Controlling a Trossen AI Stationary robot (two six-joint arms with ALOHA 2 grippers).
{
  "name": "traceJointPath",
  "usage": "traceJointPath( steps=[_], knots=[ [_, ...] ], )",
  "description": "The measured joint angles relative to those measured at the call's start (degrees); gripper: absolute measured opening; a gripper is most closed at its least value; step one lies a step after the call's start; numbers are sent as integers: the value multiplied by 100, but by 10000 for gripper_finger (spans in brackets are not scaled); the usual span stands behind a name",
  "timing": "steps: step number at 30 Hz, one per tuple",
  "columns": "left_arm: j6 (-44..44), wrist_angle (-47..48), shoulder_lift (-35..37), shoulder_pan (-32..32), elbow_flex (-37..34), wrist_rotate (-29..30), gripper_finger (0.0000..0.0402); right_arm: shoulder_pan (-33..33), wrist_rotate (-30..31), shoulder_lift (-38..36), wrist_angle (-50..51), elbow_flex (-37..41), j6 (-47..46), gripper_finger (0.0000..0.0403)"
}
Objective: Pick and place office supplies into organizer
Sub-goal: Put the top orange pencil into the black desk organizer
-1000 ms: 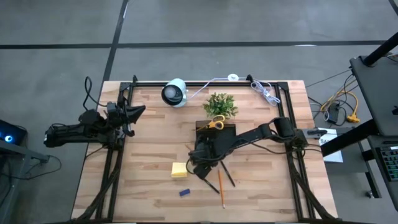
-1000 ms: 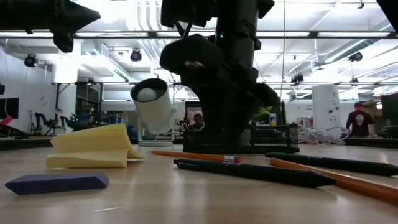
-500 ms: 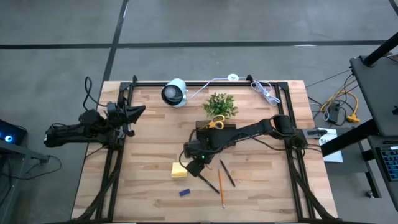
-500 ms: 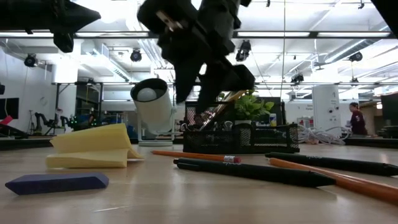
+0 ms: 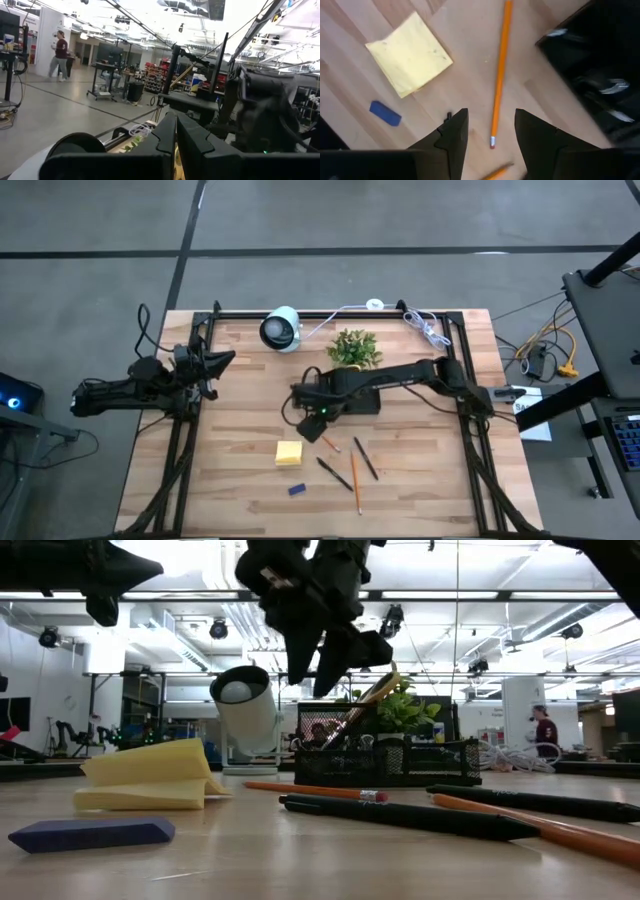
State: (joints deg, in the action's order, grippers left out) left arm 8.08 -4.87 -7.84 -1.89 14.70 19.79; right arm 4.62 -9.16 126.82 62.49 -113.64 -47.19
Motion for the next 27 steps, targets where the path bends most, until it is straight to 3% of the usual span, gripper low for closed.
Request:
traceJointPath(
  steps=[14,27],
  knots=[
    [-150,-10,11,2,0,0,0,292,140,1449,965,-1628,-68,146],
    [-149,-12,48,0,0,0,0,289,574,1585,1047,-1546,-857,146]
  ],
)
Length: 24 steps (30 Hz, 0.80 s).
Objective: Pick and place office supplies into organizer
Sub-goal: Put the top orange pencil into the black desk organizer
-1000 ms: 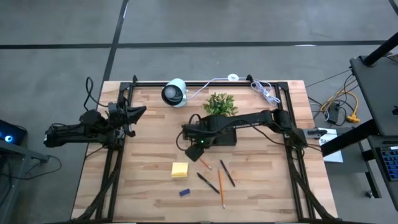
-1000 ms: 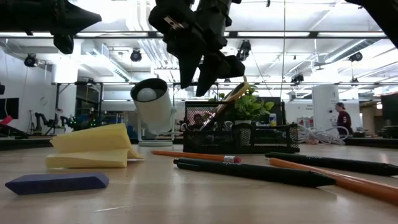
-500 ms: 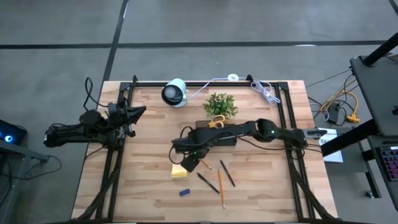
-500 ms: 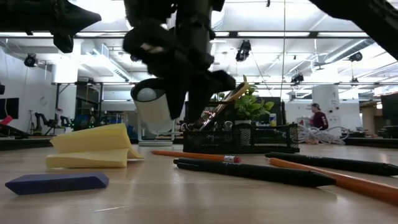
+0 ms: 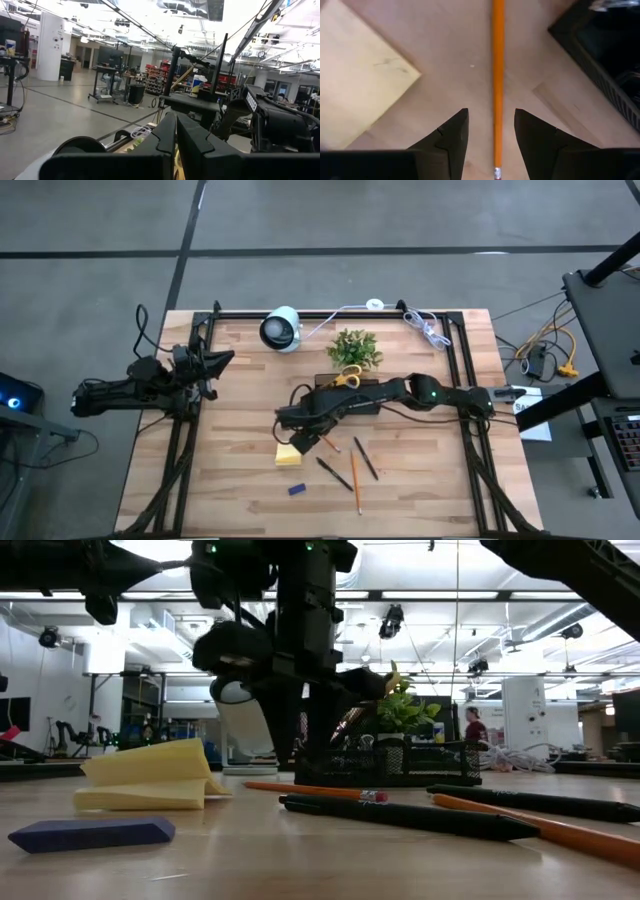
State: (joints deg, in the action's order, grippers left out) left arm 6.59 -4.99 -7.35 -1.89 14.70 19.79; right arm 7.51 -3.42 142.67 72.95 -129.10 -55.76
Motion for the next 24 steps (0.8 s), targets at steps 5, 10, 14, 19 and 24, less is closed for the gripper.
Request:
traceJointPath(
  steps=[5,10,14,19,24],
  knots=[
    [0,0,0,0,0,0,0,15,56,0,-17,206,-55,146],
    [0,0,2,1,0,-2,0,23,-143,0,-291,472,54,146],
    [0,0,0,2,0,-2,0,30,-288,-8,-519,618,208,146],
    [0,0,3,0,0,-2,0,35,-400,-36,-578,751,324,146],
    [0,0,11,0,0,-2,0,35,-433,-39,-580,767,384,145]
  ],
)
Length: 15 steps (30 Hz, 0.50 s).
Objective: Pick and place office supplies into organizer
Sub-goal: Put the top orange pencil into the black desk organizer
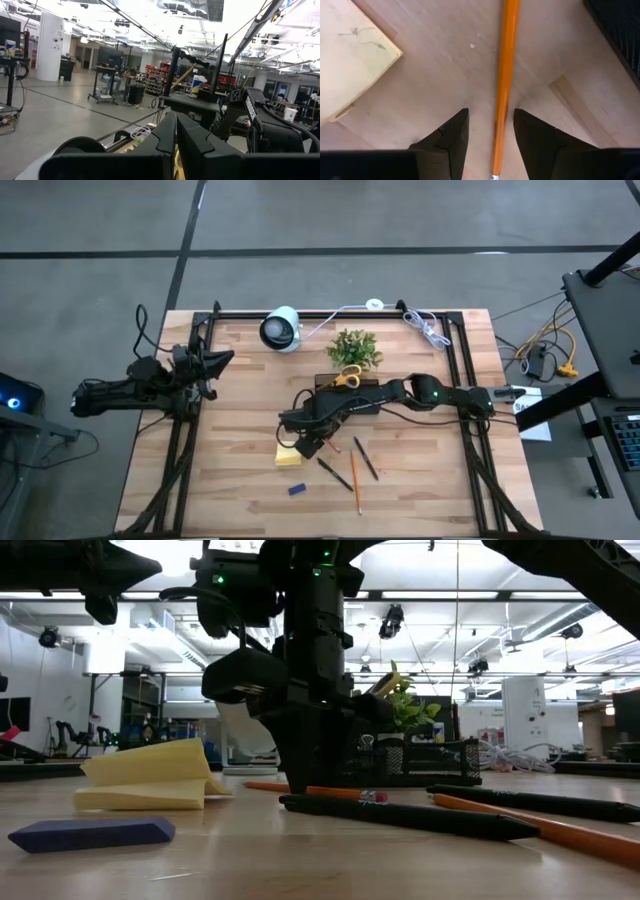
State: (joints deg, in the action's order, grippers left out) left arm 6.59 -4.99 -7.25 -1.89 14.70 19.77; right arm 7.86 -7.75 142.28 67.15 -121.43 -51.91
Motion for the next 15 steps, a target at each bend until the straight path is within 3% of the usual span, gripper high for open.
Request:
traceJointPath(
  steps=[7,15],
  knots=[
    [0,0,4,0,0,0,0,-2,-2,6,12,7,-4,120],
    [0,0,4,0,0,0,0,1,-46,16,-5,11,-4,45]
  ],
)
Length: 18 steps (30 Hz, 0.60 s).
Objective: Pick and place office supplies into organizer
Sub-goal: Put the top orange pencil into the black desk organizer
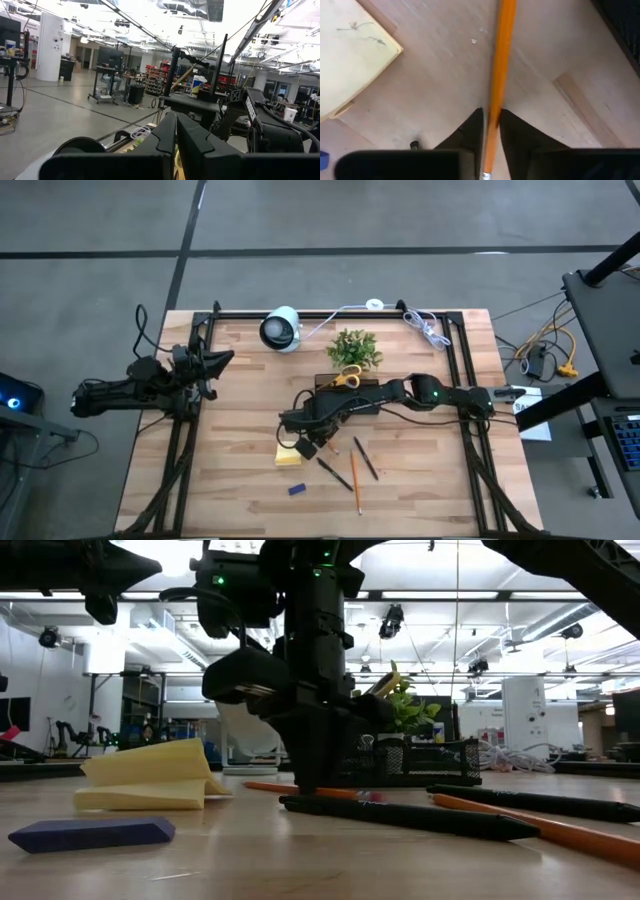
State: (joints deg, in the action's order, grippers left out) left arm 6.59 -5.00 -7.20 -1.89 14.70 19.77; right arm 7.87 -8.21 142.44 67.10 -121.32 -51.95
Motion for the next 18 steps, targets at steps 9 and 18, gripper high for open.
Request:
traceJointPath(
  steps=[9,18],
  knots=[
    [0,0,0,0,0,0,0,1,-2,4,1,0,92,15],
    [0,0,1,0,0,0,0,-3,-292,-8,-4,6,189,13]
  ],
)
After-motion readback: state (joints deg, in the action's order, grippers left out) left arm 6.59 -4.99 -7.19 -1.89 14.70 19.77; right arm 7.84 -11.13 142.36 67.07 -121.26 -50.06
